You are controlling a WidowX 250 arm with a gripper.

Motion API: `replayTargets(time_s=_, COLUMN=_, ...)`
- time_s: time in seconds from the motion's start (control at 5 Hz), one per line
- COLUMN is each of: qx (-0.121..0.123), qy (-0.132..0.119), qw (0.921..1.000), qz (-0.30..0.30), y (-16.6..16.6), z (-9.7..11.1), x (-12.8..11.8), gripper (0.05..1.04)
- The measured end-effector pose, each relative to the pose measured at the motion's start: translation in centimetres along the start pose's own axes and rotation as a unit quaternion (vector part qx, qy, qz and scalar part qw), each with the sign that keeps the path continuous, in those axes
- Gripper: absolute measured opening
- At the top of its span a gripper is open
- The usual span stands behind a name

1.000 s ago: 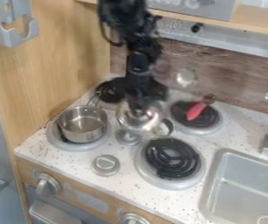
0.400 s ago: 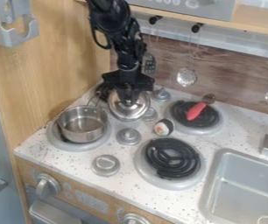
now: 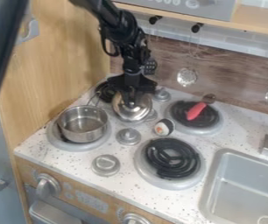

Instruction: Move the pot lid to the center of the stove

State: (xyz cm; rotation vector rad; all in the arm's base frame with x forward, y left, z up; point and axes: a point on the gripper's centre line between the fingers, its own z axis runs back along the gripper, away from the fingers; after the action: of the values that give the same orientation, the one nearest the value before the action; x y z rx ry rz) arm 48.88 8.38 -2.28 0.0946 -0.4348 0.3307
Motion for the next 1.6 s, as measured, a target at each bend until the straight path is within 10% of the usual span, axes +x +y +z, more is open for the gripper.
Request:
replayTargets(time_s=0.4, qx=0.004, qy=0.003, qw=1.0000, qz=-0.004, y=0.0, z=-0.8, x=0.2, gripper=0.304)
replayTargets(time_s=0.8, qx=-0.007, qy=0.003, qw=0.9998, qz=-0.021, y=-0.7, z=-1.4, x=-1.5, gripper=0.904)
replayTargets(time_s=1.2, qx=-0.035, qy=-0.010, qw=0.9972, qz=-0.065, y=-1.9, z=4.0, x=-3.2, gripper=1.005)
replayTargets(time_s=1.4, qx=-0.059, qy=0.012, qw=0.9936, qz=-0.095, y=-2.7, z=6.1, x=-5.2, gripper=0.998)
replayTargets(time_s=1.6, qx=-0.092, qy=0.093, qw=0.9822, qz=-0.135, y=-3.6, z=6.8, x=-7.9, gripper=0.998)
